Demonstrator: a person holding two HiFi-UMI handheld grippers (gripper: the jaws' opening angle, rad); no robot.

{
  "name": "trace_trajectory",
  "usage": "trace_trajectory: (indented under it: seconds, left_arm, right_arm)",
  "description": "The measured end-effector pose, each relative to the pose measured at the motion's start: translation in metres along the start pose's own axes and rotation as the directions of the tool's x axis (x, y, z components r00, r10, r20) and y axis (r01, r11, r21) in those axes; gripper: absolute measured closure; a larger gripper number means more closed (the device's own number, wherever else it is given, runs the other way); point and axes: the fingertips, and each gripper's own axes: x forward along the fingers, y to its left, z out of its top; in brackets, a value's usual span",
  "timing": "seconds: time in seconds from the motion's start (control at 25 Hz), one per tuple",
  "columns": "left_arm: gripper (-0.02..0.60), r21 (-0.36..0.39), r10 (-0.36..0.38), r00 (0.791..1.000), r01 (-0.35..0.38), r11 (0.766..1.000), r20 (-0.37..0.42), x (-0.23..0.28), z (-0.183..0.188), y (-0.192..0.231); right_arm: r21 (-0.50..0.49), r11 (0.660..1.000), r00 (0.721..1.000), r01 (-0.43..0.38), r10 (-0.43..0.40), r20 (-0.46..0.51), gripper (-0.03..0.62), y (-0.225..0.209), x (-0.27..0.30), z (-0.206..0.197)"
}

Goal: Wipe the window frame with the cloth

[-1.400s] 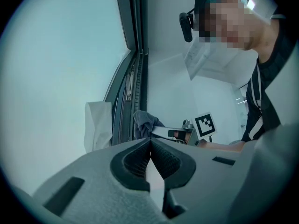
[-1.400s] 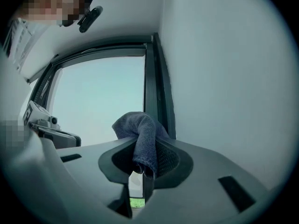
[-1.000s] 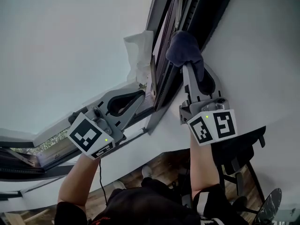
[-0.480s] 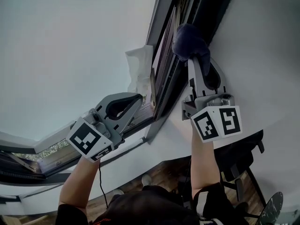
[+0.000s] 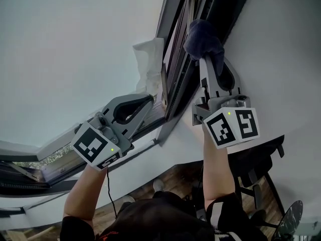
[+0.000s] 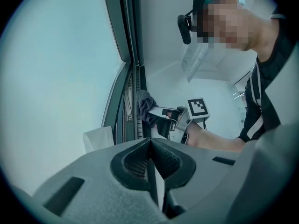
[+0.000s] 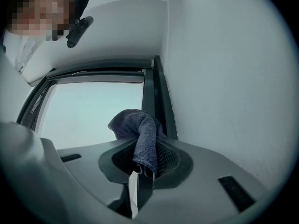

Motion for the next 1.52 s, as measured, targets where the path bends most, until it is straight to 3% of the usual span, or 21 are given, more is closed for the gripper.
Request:
trace_trajectory:
  seconds: [0.92,1.52]
  left_arm:
    - [0.563,-0.100,0.021,0.997,-0.028,0.995,-0.074,-0.028,-0.059,-0.007]
    - [0.563,-0.193,0.035,0.988,-0.064,0.979,-0.154,-0.041,-0.115,-0.014]
  right_arm:
    - [0.087,0.995,0.988,0.042,-0.029,-0.152,0.528,0.007,-0.029,-0.095]
    - [0.154,0.983,0.954,0.100,-0.051,-0.295,0.528,0.007,-0.063,-0.185]
